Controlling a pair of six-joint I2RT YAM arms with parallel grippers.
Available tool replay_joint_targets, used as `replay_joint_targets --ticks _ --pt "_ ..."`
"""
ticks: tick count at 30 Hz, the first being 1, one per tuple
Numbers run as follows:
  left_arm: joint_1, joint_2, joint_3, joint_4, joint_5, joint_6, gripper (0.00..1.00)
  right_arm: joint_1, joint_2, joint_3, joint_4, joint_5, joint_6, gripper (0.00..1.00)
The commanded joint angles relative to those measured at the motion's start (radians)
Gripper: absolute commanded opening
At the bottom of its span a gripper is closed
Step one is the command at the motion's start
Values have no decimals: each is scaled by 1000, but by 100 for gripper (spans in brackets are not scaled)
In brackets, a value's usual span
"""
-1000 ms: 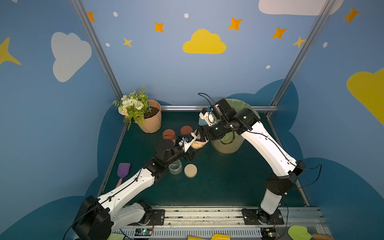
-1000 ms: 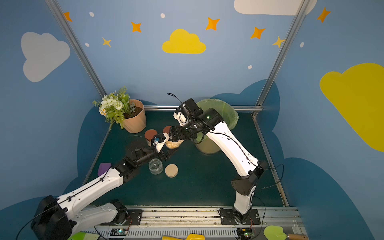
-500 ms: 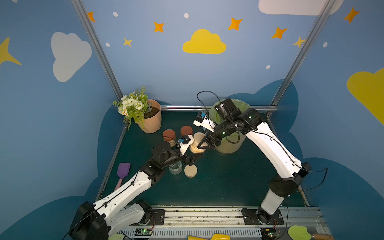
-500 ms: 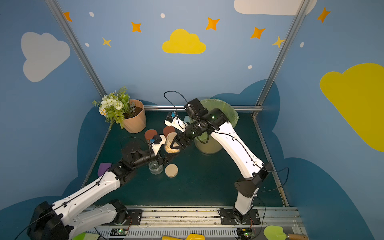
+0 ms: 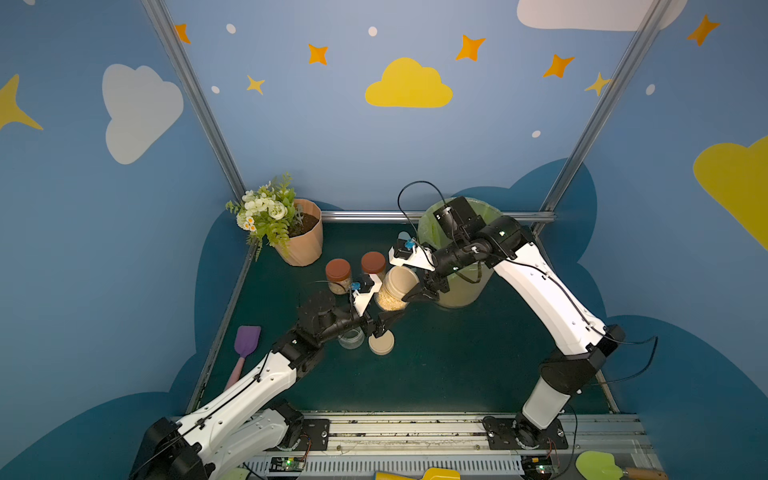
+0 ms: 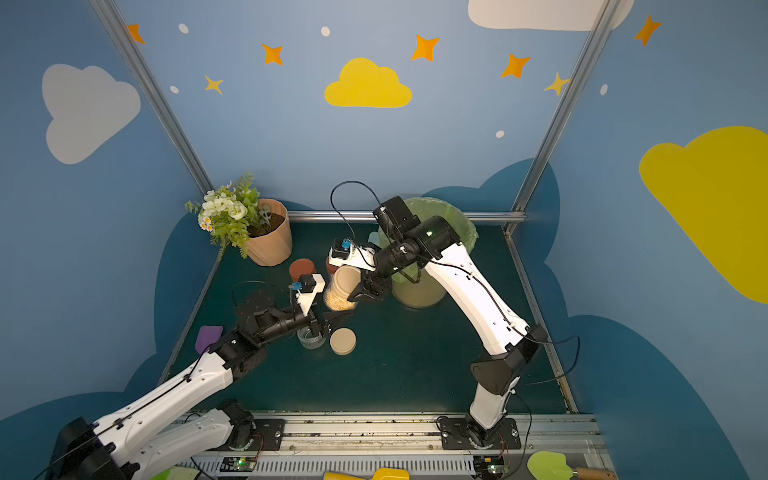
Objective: Empty expired oatmeal from jars
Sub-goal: Unscrew the lid from the jar, then place the lid at the center of the board.
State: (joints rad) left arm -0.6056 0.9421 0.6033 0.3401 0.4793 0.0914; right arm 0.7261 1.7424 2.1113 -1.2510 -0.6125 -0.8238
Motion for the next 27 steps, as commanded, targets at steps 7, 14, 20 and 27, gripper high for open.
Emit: replay_joint_targets --ticks 7,14,20,27 --pt "-5 -55 -30 41 -20 24 3 -22 -8 58 46 -52 -59 37" --pt "0 -132 -69 -3 -147 44 3 -60 -58 -46 237 20 107 38" --pt "16 -236 -109 -102 -260 16 3 -83 -105 -253 474 69 314 44" --pt "18 -408 -201 -176 -415 -40 3 -83 -55 -417 617 103 482 45"
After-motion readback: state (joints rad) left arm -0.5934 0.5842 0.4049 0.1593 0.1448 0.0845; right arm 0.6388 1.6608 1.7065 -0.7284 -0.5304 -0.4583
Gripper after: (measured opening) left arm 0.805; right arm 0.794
